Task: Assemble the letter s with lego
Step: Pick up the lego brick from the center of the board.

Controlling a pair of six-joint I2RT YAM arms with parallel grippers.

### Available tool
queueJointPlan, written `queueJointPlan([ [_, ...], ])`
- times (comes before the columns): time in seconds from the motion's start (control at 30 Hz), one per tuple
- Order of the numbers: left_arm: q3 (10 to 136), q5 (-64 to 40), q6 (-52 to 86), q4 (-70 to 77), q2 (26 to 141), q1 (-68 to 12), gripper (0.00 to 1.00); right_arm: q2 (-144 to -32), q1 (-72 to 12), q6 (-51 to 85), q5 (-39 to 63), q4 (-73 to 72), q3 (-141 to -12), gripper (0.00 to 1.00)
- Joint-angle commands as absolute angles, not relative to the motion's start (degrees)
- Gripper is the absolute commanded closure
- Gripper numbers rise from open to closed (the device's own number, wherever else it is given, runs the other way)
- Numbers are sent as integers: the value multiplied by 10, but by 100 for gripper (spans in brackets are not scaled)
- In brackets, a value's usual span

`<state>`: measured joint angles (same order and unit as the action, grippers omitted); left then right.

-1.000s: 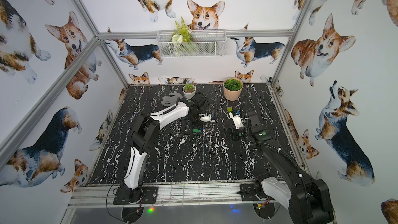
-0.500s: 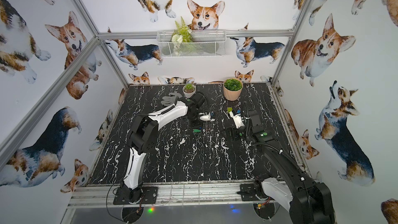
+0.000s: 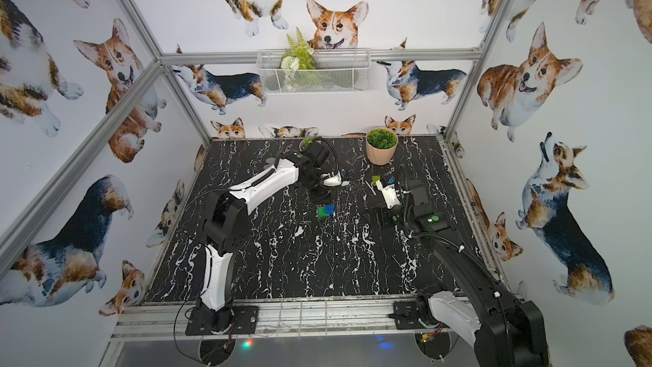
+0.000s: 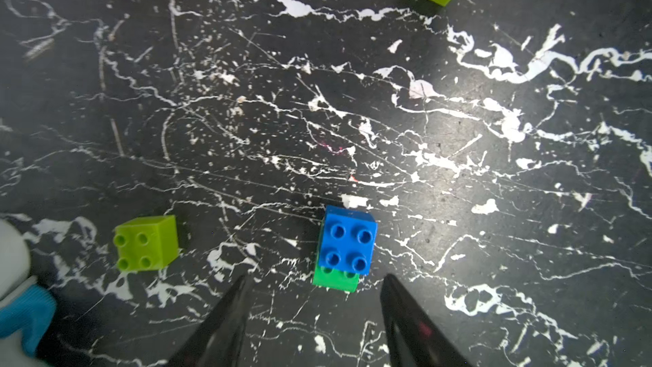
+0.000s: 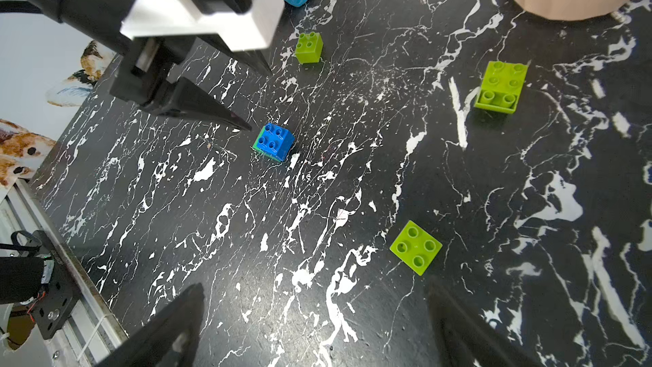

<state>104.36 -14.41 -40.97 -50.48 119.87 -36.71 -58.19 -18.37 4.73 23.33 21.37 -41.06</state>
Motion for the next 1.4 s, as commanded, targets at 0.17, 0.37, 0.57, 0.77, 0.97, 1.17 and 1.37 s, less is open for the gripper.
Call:
queueJointPlan([
  [0.17,1058,-81,-355,-476,1186,-338,38,-595,-184,36,231,219,-432,0],
  [0.37,1102,-35,-285,-464,1217,-324,34,-606,-184,36,228,217,-442,0],
  [0.57,1093,-41,-301,-440,1242,-325,32,-614,-184,32,228,220,-448,0],
  [0.77,1139,-46,-350,-467,1295,-313,32,-605,-184,30,221,229,-447,0],
  [0.97,1169,-67,-375,-461,1340,-296,32,-607,-182,32,221,229,-442,0],
  [1.17,1189,-76,-389,-460,1371,-292,33,-607,-180,30,219,235,-443,0],
  [1.37,1217,-78,-388,-462,1398,-292,34,-609,-178,29,221,235,-442,0],
])
